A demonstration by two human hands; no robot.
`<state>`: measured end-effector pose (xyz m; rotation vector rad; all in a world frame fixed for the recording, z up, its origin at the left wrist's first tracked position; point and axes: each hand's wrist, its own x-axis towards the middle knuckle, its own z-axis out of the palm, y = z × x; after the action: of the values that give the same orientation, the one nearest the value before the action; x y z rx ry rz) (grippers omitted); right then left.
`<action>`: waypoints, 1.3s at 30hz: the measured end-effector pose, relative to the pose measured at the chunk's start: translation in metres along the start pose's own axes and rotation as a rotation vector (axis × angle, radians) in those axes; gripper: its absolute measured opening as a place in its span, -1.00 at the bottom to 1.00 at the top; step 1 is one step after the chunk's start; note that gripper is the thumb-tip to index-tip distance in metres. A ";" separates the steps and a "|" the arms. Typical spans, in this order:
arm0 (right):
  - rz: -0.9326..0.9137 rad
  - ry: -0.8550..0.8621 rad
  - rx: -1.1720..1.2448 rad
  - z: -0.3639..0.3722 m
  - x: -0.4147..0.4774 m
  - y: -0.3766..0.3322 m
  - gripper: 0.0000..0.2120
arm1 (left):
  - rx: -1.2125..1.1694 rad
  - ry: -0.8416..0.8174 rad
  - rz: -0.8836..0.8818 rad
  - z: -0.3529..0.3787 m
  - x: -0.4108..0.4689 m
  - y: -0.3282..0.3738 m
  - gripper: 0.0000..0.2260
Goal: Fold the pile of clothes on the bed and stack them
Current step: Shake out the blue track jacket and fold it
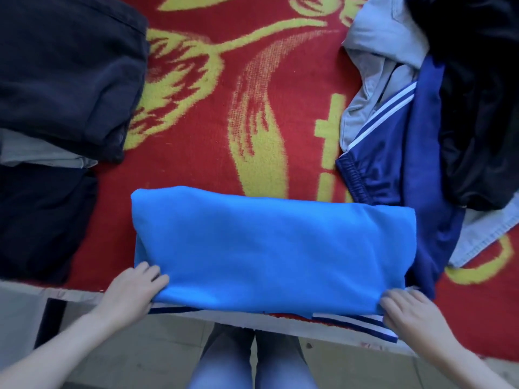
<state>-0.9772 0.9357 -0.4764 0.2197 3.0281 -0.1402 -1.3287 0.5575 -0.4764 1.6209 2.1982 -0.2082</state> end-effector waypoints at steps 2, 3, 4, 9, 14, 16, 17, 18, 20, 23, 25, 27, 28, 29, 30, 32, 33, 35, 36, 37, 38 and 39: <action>-0.017 -0.017 0.023 0.012 -0.017 -0.015 -0.91 | -0.020 -0.038 -0.007 0.016 -0.015 0.013 -0.28; -0.034 -0.020 0.028 0.018 -0.024 -0.022 -0.90 | -0.038 -0.066 -0.028 0.022 -0.022 0.017 -0.27; -0.042 -0.023 0.028 0.022 -0.029 -0.028 -0.88 | -0.046 -0.085 -0.050 0.026 -0.027 0.020 -0.27; 0.058 -0.132 0.005 0.027 -0.033 -0.038 -0.91 | -0.018 -0.220 -0.143 0.026 -0.030 0.030 -0.36; 0.165 -0.024 0.048 0.021 0.007 -0.061 -0.87 | 0.004 0.119 -0.169 -0.005 0.012 0.054 -0.48; 0.185 0.023 0.073 0.014 0.043 -0.074 -0.75 | 0.023 0.195 -0.215 -0.015 0.036 0.058 -0.55; 0.190 0.011 0.080 0.012 0.060 -0.079 -0.68 | 0.036 0.168 -0.246 -0.020 0.048 0.058 -0.53; 0.211 -0.034 0.092 0.011 0.076 -0.082 -0.62 | 0.026 0.102 -0.276 -0.024 0.060 0.057 -0.46; 0.290 -0.216 0.122 0.011 0.102 -0.083 -0.53 | -0.008 -0.034 -0.356 -0.030 0.078 0.055 -0.29; 0.414 -0.389 0.081 0.016 0.116 -0.064 -0.43 | -0.041 -0.248 -0.502 -0.022 0.086 0.038 -0.28; 0.560 -0.467 0.053 0.020 0.103 -0.037 -0.40 | -0.090 -0.334 -0.635 -0.018 0.076 0.018 -0.30; 0.775 -0.567 0.092 0.021 0.076 -0.011 -0.38 | -0.135 -0.401 -0.741 -0.015 0.060 0.002 -0.32; 0.835 -0.585 0.079 0.018 0.062 -0.001 -0.38 | -0.145 -0.421 -0.785 -0.012 0.052 -0.005 -0.32; 0.866 -0.600 0.066 0.016 0.048 0.005 -0.38 | -0.150 -0.418 -0.826 -0.011 0.046 -0.008 -0.32; 0.892 -0.601 0.065 0.015 0.037 0.007 -0.39 | -0.147 -0.390 -0.861 -0.010 0.041 -0.008 -0.32; 0.987 -0.518 0.108 0.010 0.025 0.006 -0.38 | -0.141 -0.212 -0.867 -0.008 0.038 0.003 -0.37; 1.059 -0.436 0.164 0.008 0.022 0.003 -0.36 | -0.127 -0.088 -0.824 -0.006 0.039 0.012 -0.43; 1.190 -0.263 0.351 0.006 0.020 -0.006 -0.32 | -0.113 0.095 -0.719 -0.005 0.043 0.036 -0.46; 1.236 -0.193 0.458 0.007 0.018 -0.011 -0.29 | -0.133 0.128 -0.658 -0.006 0.046 0.052 -0.44; 1.274 -0.140 0.553 0.009 0.016 -0.016 -0.27 | -0.151 0.124 -0.589 -0.006 0.049 0.070 -0.42; 1.312 -0.102 0.626 0.011 0.013 -0.020 -0.25 | -0.154 0.115 -0.518 -0.003 0.051 0.088 -0.41; 1.349 -0.080 0.676 0.012 0.011 -0.022 -0.23 | -0.153 0.098 -0.452 0.000 0.054 0.106 -0.42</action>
<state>-0.9898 0.9144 -0.4875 2.0214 1.9874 -0.9284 -1.2425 0.6385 -0.4862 1.0584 2.5624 -0.0831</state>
